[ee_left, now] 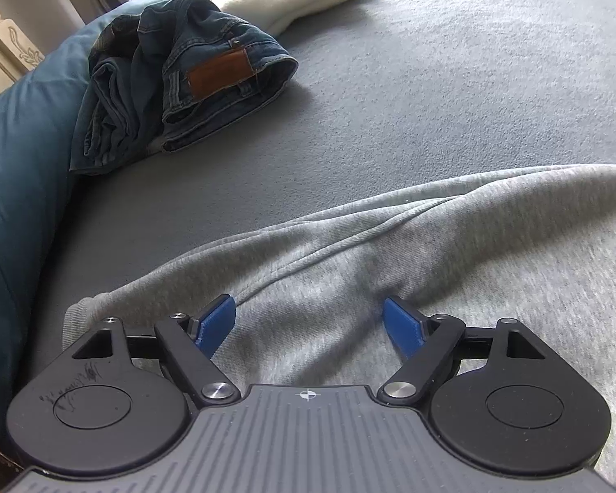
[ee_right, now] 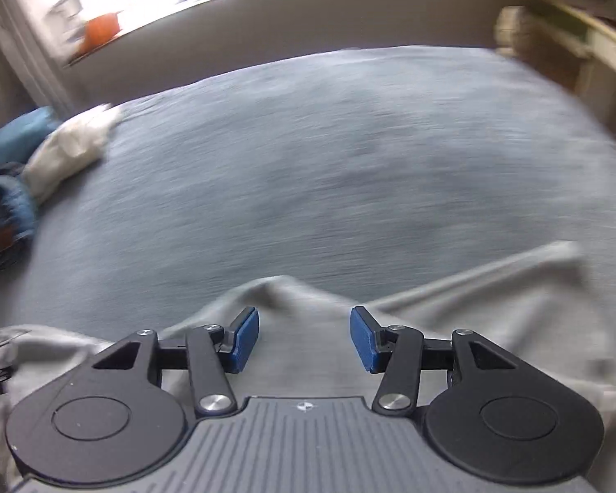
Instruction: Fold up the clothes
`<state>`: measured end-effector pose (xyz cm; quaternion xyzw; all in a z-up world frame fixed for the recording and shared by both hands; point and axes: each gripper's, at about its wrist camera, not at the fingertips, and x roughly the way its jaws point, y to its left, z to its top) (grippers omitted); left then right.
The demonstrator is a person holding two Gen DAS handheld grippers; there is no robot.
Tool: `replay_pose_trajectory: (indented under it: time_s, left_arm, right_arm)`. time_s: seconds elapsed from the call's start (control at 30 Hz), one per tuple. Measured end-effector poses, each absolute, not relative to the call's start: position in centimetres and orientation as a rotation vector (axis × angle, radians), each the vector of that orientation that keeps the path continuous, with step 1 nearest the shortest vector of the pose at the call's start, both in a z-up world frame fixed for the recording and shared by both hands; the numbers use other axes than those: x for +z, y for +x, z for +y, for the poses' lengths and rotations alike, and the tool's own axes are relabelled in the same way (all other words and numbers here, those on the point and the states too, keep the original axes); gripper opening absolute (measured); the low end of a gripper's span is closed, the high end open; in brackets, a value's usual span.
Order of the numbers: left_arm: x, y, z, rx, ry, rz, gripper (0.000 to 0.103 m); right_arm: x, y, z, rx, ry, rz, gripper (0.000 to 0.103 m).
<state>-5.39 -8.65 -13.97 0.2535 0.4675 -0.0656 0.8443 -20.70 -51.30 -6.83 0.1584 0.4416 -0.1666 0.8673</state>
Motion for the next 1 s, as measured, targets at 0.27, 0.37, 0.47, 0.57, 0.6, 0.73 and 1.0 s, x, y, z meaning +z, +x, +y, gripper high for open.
replay_pose_trajectory:
  time_s: [0.27,0.37,0.47,0.57,0.6,0.73,1.0]
  left_arm:
    - [-13.9,-5.3,-9.1,-0.118,0.566,0.993,0.085]
    - [-13.9,-5.4,-9.5,-0.102,0.588,0.996,0.085]
    - [-13.9,-5.3,-9.7,-0.08,0.584,1.005,0.085]
    - [-13.9,-5.3,-9.9,-0.069,0.594,1.006,0.085]
    - [-13.9,-5.4,-9.9,-0.068,0.597,1.004,0.085]
    - [-13.9,-5.5,-10.1,-0.062,0.61,1.004,0.085]
    - [-14.0,-5.5,-10.7,-0.044,0.641,1.007,0.085]
  right_arm:
    - [-9.8,-22.6,-68.4,-0.637,0.531,0.895,0.056]
    - [-10.4,-21.3,-71.1,-0.565,0.546,0.896,0.065]
    - [-11.8,-20.0,-72.7,-0.569,0.557,0.95,0.07]
    - [-13.5,-19.3,-74.0,-0.566,0.598,0.997,0.07]
    - [-14.1,-19.3,-74.3,-0.568,0.616,1.005,0.071]
    - [-15.8,-19.6,-74.7,-0.584,0.651,1.016,0.071]
    - [-15.0,-20.2,-73.0,-0.485,0.563,1.021,0.009]
